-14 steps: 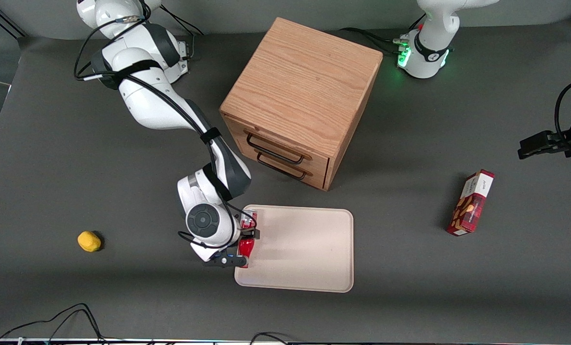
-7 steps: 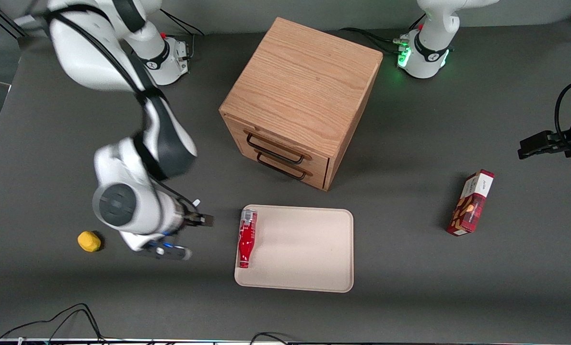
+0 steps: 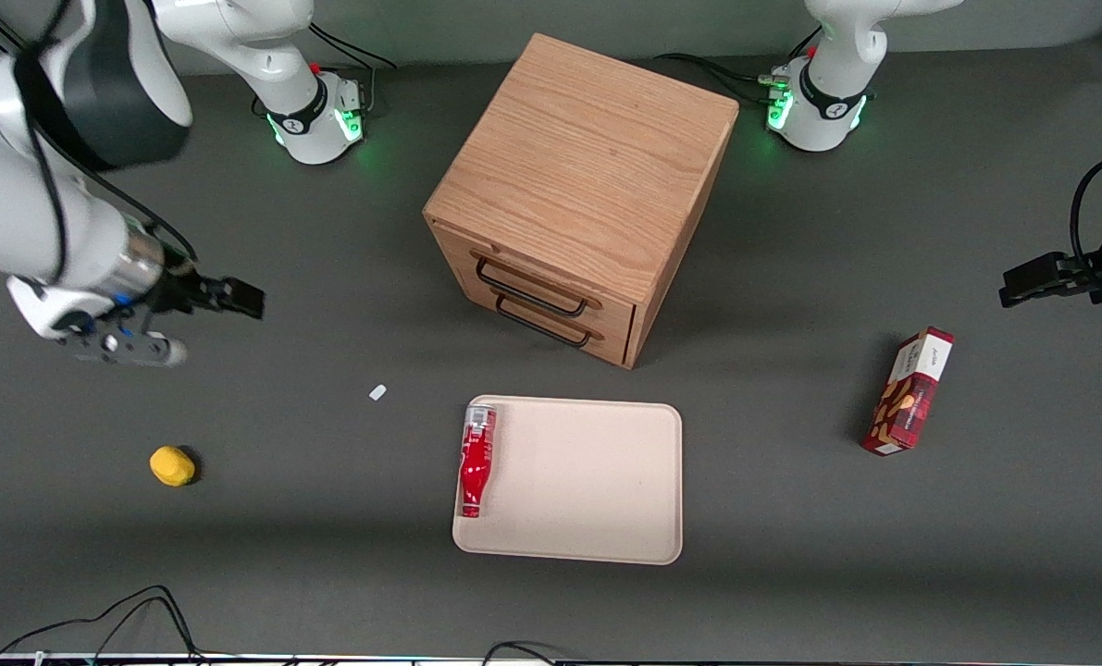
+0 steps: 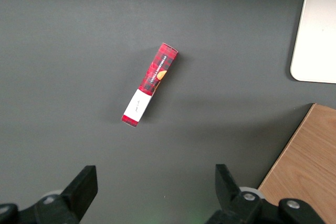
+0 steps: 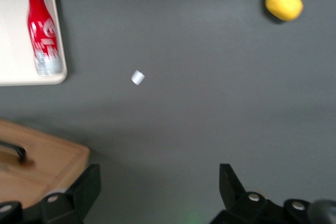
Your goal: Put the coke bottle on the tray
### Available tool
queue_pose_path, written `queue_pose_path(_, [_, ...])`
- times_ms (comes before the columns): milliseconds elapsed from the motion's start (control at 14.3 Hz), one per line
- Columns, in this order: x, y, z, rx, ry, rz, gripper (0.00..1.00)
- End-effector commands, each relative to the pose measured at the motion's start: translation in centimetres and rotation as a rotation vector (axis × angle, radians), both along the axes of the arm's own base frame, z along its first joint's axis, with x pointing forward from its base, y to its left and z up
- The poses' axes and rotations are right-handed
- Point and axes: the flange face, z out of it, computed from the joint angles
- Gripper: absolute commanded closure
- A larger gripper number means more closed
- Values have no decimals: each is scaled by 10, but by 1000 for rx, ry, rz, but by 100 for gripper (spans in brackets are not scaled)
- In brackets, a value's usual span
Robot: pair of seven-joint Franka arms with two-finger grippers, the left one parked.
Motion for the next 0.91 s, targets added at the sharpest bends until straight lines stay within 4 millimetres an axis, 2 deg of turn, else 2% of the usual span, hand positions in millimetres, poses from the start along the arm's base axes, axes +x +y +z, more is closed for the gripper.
queue_pose_path(0, [-42,-32,27,16,20,123,0])
queue_pose_path(70, [-47,-34,34,14,27,127,0])
queue_pose_path(210, [-46,-53,53,31,2,93,0])
queue_pose_path(350, [-45,-52,64,30,-4,96,0])
queue_pose_path(839, [-48,-54,64,33,22,92,0])
